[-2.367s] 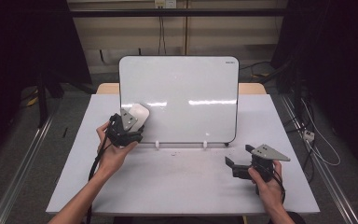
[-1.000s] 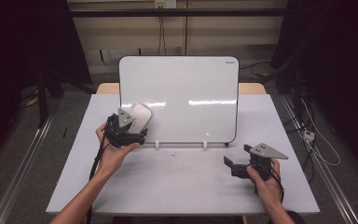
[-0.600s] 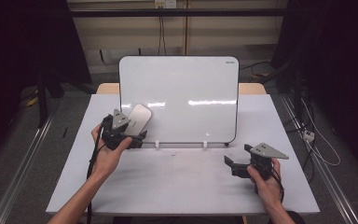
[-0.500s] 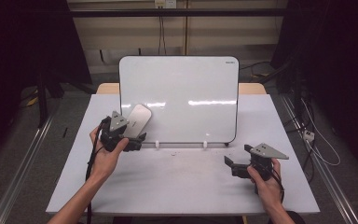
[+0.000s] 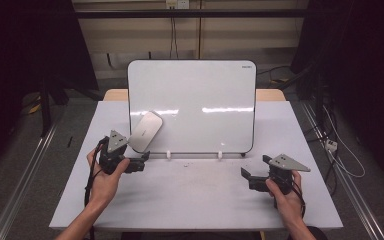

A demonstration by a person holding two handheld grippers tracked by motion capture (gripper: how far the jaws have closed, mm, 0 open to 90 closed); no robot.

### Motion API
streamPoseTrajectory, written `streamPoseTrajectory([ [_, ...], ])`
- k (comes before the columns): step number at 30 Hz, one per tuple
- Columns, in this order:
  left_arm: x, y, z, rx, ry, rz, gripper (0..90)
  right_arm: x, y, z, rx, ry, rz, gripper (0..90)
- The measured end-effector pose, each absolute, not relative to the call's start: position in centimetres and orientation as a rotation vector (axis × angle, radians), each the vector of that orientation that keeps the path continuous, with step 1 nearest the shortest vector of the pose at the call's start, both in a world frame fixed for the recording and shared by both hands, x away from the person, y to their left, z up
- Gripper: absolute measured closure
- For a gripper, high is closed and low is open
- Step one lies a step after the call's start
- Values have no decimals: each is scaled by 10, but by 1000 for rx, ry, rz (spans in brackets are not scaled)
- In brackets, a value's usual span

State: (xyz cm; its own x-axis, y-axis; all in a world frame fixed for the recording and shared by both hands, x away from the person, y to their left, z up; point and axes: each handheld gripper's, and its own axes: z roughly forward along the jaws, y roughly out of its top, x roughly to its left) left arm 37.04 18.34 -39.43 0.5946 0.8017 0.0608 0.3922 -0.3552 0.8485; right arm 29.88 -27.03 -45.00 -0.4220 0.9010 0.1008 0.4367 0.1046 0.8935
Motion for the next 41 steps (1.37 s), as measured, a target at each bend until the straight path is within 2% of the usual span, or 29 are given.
streamPoseTrajectory([
  [10, 348, 197, -403, 1920, 986, 640, 51, 298, -272, -451, 1307, 1905, 1271, 55],
  [13, 345, 203, -408, 1924, 981, 592, 51, 296, -272, -450, 1308, 1901, 1274, 56],
  [23, 329, 214, -421, 1908, 1016, 595, 49, 295, -273, -451, 1308, 1905, 1264, 55],
  [41, 327, 221, -428, 1839, 1059, 649, 39, 293, -274, -450, 1311, 1900, 1264, 55],
])
